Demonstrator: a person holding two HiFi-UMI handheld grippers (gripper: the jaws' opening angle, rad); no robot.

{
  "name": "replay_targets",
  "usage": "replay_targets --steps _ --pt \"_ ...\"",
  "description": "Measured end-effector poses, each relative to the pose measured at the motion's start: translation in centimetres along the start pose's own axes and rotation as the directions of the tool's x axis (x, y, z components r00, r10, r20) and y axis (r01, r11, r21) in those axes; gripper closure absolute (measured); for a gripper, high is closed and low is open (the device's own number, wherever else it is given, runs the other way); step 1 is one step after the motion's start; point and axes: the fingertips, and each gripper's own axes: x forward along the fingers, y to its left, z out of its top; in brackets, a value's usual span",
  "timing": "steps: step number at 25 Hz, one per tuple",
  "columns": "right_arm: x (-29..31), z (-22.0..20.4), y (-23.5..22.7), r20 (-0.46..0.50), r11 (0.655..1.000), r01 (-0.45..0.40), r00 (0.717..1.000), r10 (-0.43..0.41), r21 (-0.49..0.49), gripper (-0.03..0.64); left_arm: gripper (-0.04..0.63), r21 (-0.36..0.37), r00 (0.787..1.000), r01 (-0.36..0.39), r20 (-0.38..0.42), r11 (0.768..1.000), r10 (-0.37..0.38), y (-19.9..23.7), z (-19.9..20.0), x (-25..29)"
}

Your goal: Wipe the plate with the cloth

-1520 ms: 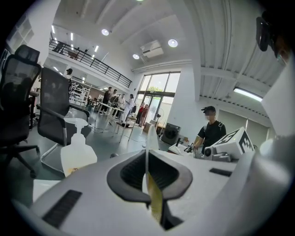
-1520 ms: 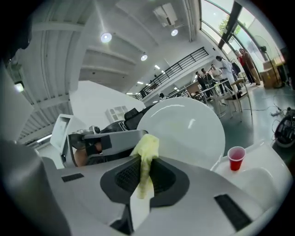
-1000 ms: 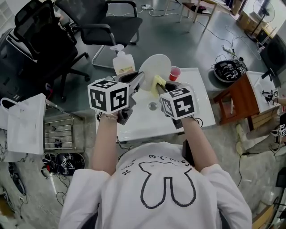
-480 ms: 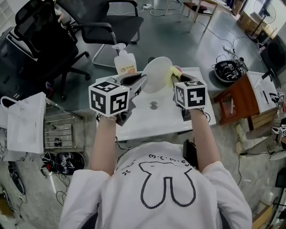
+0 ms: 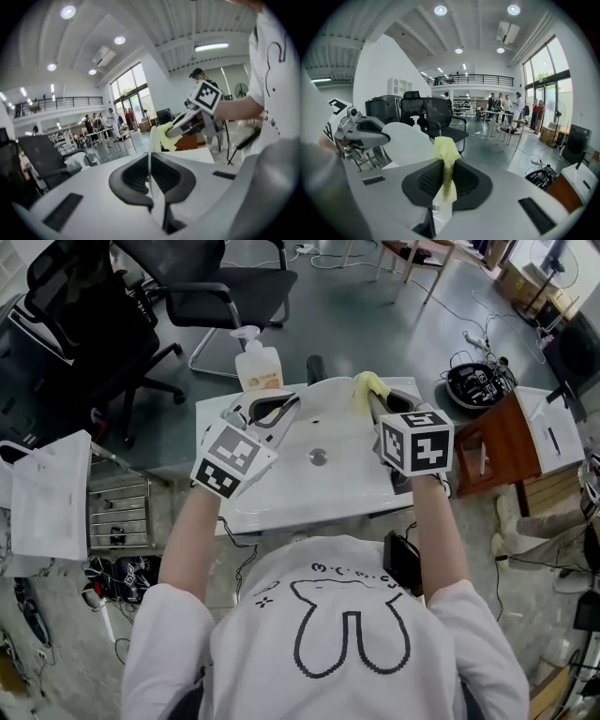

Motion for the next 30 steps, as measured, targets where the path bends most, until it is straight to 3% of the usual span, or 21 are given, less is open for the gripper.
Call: replay_targets --steps 2,6,10,13,17,22,26,28,30 --pt "-0.5 0.5 -0.1 0.009 1.000 -0.010 1.000 0.010 -0.003 0.566 0.578 0.126 1.000 -0.009 -0.014 0.992 0.011 -0.1 -0.1 0.1" --pt "-1.0 1.5 -0.2 0.021 1.000 -0.028 0.999 0.028 -0.002 0.566 0.578 0.269 1.000 -0.010 -0.018 0.963 0.016 -0.1 -0.5 0.4" --pt "-1.6 1.9 -0.1 0.037 0.998 -0.067 0.997 0.066 0.021 0.566 0.578 0.428 1.000 -0.028 0.014 0.903 0.024 -0.7 -0.2 0.3" --pt "-2.2 2.5 0.0 0.053 0.995 -0.103 0.993 0.102 0.019 0.566 0.578 0.564 0.998 -0.058 0.044 0.823 0.040 -1.2 0.0 0.0" --pt "-3.2 4.2 0.9 0.103 0.980 -0.196 0.976 0.192 0.034 0.566 0.578 0.728 0.994 -0.110 0.075 0.677 0.081 -1.2 -0.1 0.0" --pt "-4.2 6.2 4.5 0.191 0.908 -0.412 0.900 0.392 0.076 0.566 0.578 0.844 0.990 -0.140 0.109 0.517 0.089 -2.2 0.2 0.8" --pt "-3.7 5.7 7.5 0.161 0.877 -0.481 0.867 0.472 0.017 0.566 0.578 0.886 0.985 -0.172 0.145 0.430 0.096 -2.5 1.0 1.4" --pt "-3.0 5.1 8.3 0.131 0.885 -0.464 0.875 0.466 -0.047 0.566 0.578 0.899 0.984 -0.178 0.154 0.401 0.092 -2.6 1.2 1.6" --pt "-2.5 4.6 8.5 0.105 0.893 -0.439 0.888 0.448 -0.099 0.566 0.578 0.906 0.984 -0.175 0.153 0.386 0.086 -2.9 1.3 1.7"
